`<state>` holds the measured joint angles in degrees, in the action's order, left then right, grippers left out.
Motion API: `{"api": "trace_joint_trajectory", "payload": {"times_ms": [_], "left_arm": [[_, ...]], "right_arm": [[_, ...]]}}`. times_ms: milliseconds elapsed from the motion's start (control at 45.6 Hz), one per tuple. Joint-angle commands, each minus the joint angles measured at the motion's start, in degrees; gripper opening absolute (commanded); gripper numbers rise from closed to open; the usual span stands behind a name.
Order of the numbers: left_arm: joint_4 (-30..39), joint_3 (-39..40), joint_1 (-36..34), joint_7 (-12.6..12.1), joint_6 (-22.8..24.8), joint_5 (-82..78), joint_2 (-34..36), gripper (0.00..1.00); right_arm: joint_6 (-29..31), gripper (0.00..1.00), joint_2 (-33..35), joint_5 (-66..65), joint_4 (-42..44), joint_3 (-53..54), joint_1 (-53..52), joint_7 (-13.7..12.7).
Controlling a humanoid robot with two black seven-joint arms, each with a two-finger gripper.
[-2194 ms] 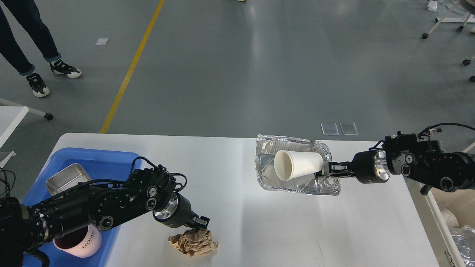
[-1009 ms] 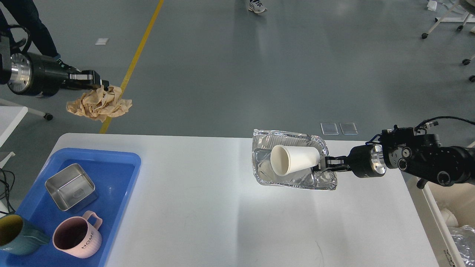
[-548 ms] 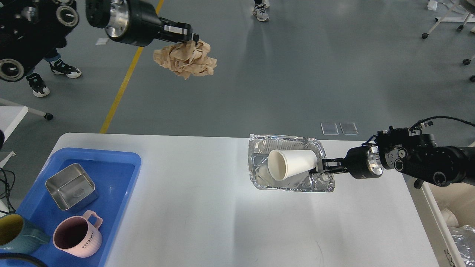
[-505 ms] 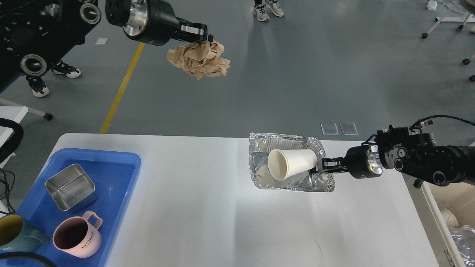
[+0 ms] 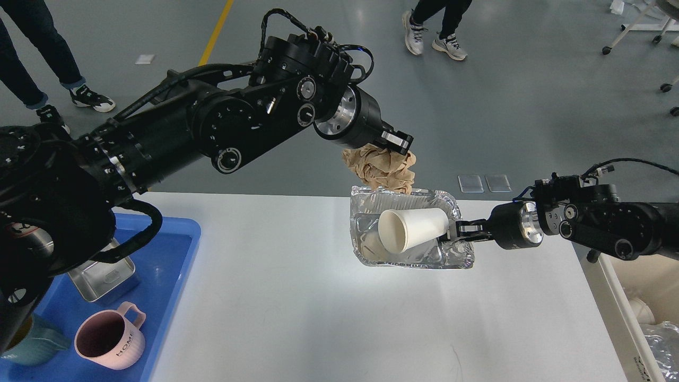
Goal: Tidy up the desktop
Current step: 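Drop the crumpled paper into the foil tray beside the cup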
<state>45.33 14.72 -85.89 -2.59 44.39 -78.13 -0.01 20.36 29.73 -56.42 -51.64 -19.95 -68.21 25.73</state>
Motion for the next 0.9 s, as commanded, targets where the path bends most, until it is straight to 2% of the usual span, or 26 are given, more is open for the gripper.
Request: {"api": "trace_joint_trajectory", "payload": {"times_ms": [0,197,505,570,636,746,790,878], "left_arm": [[-0.07,-1.8,0.72,-0.05,0.61,0.26,-1.13,0.0],[0.02,-4.96,2.48,-0.05,1.05,0.26,-1.13,0.0],[-0.07,-5.05,3.71,-0.13,1.67,0.35,-1.13,0.01],[-0.07,-4.88,4.33,-0.31,0.88,0.52,-1.13,0.17],[-0.15,-4.09,5.38,-0.4,0.35,1.22,-1.22,0.54],[-0.94,-4.08,6.61,-0.31,-3.95,5.78,-1.13,0.9],[-1.65,-4.08,6.7,-0.31,-5.8,8.59,-1.13,0.98],[-2.88,-4.26,6.7,-0.31,-7.91,13.69,-1.13,0.98]], "right_arm": [[0.12,0.0,0.16,0.0,0.66,0.0,-0.17,0.02],[0.2,0.0,0.16,0.0,0.84,0.0,-0.44,0.02],[0.2,0.0,0.16,0.09,0.84,0.0,-0.88,0.02],[0.2,0.0,0.24,0.09,0.84,0.0,-0.88,0.02],[0.2,0.0,0.33,0.09,0.75,0.0,-0.88,0.02],[0.2,0.0,0.33,0.09,0.75,0.0,-0.88,0.02],[0.2,0.0,0.33,0.09,0.75,0.0,-0.88,0.02],[0.2,0.0,0.33,0.09,0.67,0.0,-0.88,0.02]]}}
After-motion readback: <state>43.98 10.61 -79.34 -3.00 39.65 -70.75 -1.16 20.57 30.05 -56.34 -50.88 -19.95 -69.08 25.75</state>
